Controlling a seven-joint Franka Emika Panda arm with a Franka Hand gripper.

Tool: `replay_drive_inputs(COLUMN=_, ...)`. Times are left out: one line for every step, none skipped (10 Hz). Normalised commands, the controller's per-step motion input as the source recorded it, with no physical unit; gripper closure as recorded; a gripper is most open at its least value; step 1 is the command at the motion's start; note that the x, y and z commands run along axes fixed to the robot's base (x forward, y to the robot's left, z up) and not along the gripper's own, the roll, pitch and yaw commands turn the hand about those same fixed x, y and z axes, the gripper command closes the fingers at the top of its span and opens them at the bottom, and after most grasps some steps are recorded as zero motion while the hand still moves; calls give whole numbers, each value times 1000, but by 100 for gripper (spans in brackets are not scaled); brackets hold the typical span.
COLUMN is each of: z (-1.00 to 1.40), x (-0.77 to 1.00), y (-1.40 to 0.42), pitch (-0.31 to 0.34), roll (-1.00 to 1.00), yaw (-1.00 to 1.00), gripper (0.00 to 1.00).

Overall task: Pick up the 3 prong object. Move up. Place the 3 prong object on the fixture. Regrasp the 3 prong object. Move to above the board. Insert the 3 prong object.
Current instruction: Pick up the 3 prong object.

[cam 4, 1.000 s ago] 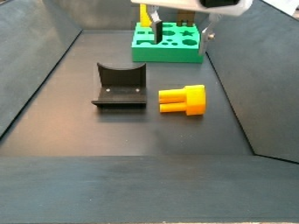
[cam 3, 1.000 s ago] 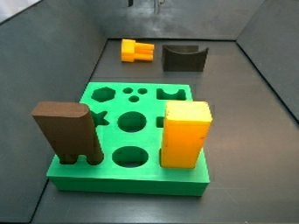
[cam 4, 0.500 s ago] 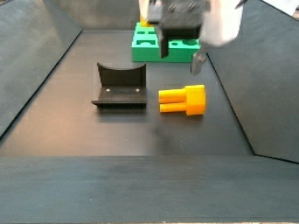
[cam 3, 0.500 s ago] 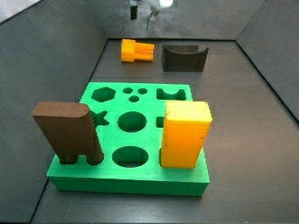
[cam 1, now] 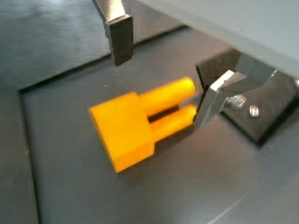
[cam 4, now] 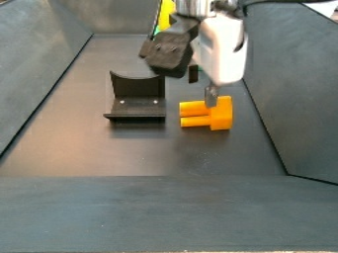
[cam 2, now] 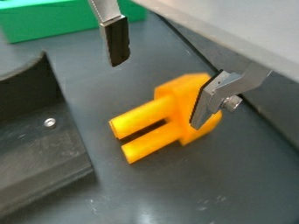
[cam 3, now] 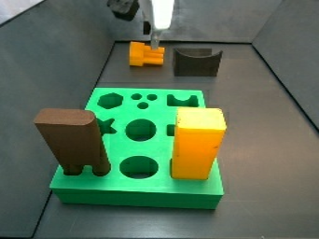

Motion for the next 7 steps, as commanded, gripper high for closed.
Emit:
replay_drive_inputs(z=-389, x=0, y=0, pitch=-11, roll=-24, yaw=-1000, gripper=0)
replay_drive_inputs(z=-360, x=3, y=0, pitch=-41, roll=-67, yaw=-1000, gripper=0)
replay_drive_inputs(z=-369, x=3, y=0, pitch=-49, roll=-89, yaw=-917, gripper=0)
replay_drive_inputs(z=-366, x=0, y=6, pitch=-43, roll=-74, yaw=-897, gripper=0)
replay_drive_inputs(z=-337, x=11, y=0, pitch=-66, roll=-121, yaw=-877, gripper=0)
replay_drive_inputs(z=-249, x=0, y=49, pitch=-149, roll=-314, yaw=-614, gripper=0)
replay_drive_inputs(z=-206, x=-57, y=283, pitch=-157, roll=-459, yaw=-271, gripper=0)
